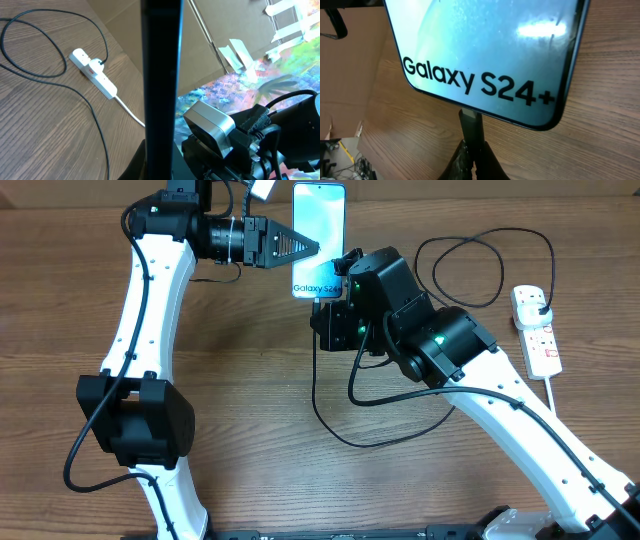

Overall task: Plug charger to phone and switch on socket
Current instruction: 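Push the USB-C plug up into the phone's bottom port with the right gripper, then lower the phone flat onto the table and open both grippers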

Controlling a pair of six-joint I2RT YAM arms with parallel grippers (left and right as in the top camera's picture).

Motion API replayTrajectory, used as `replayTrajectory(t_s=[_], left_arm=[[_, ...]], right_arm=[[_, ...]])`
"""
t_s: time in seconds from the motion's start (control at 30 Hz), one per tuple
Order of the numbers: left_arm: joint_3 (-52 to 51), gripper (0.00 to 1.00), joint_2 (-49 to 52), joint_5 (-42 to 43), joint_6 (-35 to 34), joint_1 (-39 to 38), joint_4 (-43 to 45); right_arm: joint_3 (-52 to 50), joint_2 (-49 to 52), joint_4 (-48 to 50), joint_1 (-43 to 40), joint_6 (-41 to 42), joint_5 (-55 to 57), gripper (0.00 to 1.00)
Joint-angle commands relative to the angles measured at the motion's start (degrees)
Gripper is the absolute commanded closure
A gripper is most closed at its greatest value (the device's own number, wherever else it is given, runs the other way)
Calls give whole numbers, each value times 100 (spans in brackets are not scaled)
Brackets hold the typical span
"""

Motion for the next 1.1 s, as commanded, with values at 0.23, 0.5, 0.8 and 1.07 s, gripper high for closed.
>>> replayTrajectory(t_s=[0.23,0.5,0.8,1.07], left_arm=[[90,96,-52,107,219,-7,-37],[90,96,-52,-22,365,-109,-166],[90,96,-52,-433,413,-107,-350],[90,96,-52,-483,413,-107,-385]], right_arm=[[195,-142,55,-26,37,48,96],[197,-142,129,-28,35,50,96],[197,-144,111,-343,-13,-111,96],[197,-144,39,-343,-26,-131,69]])
